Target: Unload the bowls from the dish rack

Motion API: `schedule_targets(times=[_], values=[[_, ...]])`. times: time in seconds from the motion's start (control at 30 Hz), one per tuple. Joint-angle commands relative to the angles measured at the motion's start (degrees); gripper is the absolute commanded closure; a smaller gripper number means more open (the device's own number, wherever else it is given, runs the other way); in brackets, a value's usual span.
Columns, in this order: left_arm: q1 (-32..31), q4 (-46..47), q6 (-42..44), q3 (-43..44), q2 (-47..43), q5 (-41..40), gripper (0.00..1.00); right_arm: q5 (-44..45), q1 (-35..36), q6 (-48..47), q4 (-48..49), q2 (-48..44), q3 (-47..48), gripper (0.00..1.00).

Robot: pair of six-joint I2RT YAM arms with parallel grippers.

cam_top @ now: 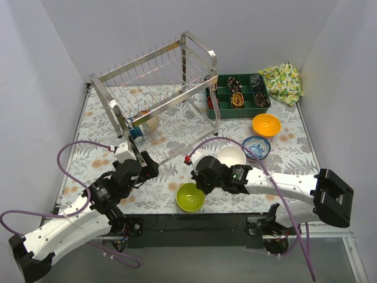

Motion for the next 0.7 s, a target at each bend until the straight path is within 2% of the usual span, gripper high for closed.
schedule_targets(times=[0.0, 0.1, 0.3, 0.47, 0.67], values=[[0.0, 0.6, -0.1, 0.2, -0.2, -1.4, 0.12, 12.6, 0.1, 1.7, 2.2, -0.9, -1.3, 0.99], [0.0, 0.6, -0.1, 0.2, 0.0, -1.3, 0.12, 18.8, -0.3, 3.0, 2.2, -1.9, -2.1, 0.99], [0.0, 0.4, -0.3, 0.2, -0.4, -1.7, 0.12, 24.4, -3.8, 6.4, 3.2, -4.7, -4.0, 0.99], [0.0, 0.4, -0.4, 0.2, -0.7, -1.9, 0.12, 22.4, -5.7, 6.0, 4.5, -4.8, -4.5, 0.96], [0.0, 0.3, -0.5, 0.2, -0.4, -1.8, 0.12, 13.8, -5.7, 4.1, 5.1, -1.7, -4.0, 0.91]])
